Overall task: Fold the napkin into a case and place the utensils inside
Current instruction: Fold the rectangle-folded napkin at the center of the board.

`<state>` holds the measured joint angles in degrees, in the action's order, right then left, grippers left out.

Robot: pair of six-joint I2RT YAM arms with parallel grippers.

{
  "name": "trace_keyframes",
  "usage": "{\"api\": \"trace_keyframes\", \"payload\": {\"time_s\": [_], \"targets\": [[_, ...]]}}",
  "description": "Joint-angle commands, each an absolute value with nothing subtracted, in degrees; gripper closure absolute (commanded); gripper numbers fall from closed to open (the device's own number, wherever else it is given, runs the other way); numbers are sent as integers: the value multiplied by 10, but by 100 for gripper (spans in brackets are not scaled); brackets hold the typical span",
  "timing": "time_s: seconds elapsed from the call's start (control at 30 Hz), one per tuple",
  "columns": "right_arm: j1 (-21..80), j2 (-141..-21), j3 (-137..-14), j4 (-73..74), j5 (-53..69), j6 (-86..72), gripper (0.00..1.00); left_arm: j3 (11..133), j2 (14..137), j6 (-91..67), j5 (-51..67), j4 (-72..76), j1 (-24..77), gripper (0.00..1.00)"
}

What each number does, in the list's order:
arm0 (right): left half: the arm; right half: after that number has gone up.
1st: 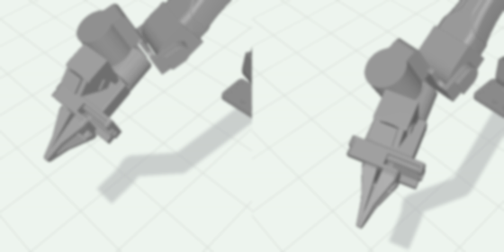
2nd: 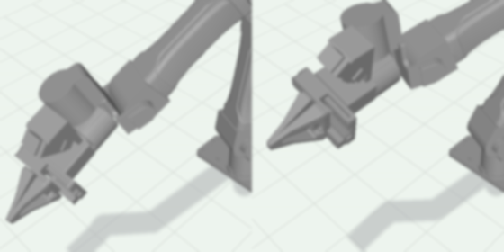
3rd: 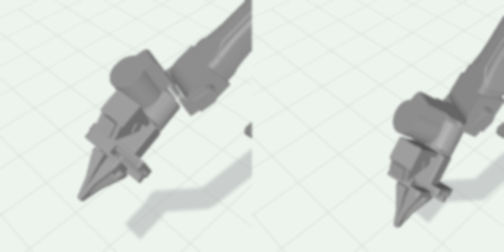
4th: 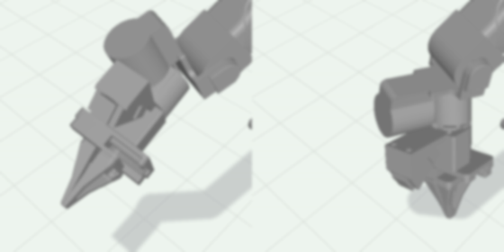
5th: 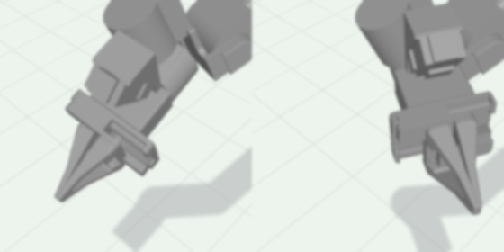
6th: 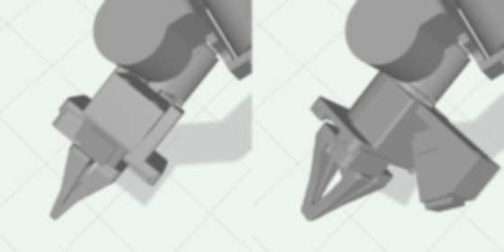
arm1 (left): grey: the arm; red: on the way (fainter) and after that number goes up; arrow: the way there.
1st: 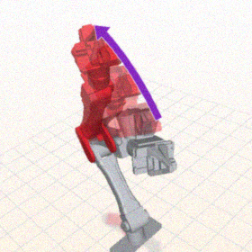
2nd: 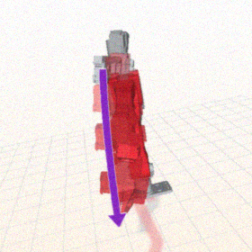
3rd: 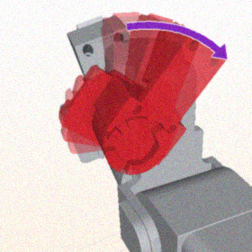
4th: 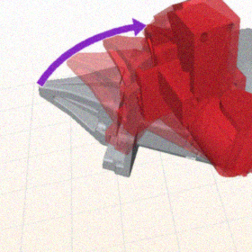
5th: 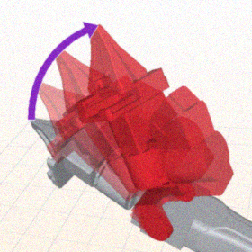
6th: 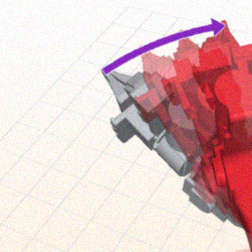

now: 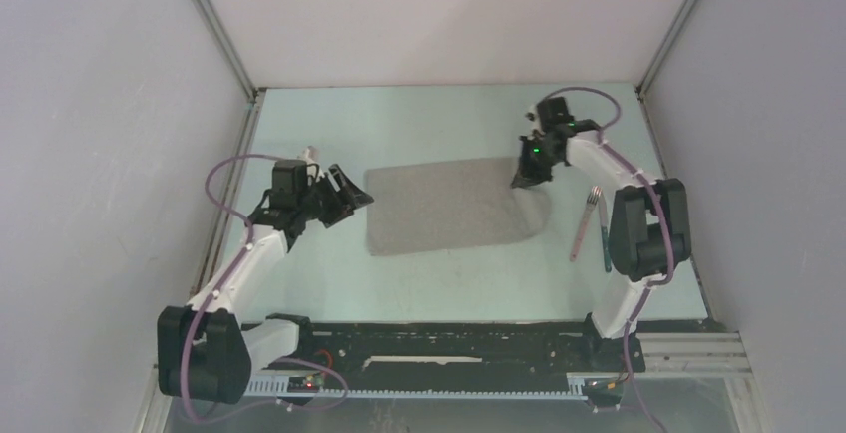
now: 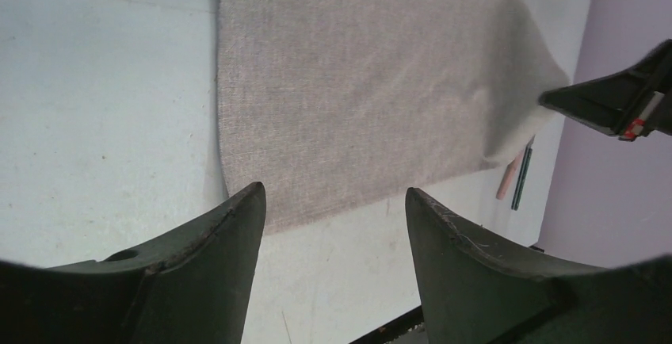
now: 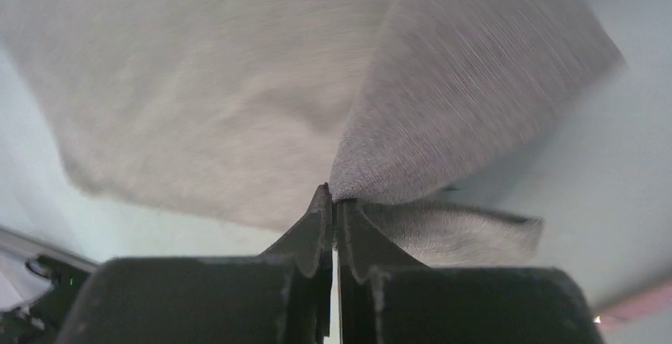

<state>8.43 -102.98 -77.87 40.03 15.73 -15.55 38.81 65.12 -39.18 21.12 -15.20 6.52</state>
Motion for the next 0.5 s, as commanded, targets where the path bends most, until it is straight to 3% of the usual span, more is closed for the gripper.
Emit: {"api": "trace_keyframes", "payload": {"time_s": [0.0, 0.2, 0.47], "targets": [[221, -1030, -841, 431, 111, -236, 100, 430, 597, -352, 195, -211, 54, 29], [369, -1170, -1007, 434, 106, -326, 100, 460, 537, -311, 188, -280, 25, 28], [429, -1310, -1183, 427, 184, -382, 100, 482, 504, -279, 196, -324, 2, 27]]}}
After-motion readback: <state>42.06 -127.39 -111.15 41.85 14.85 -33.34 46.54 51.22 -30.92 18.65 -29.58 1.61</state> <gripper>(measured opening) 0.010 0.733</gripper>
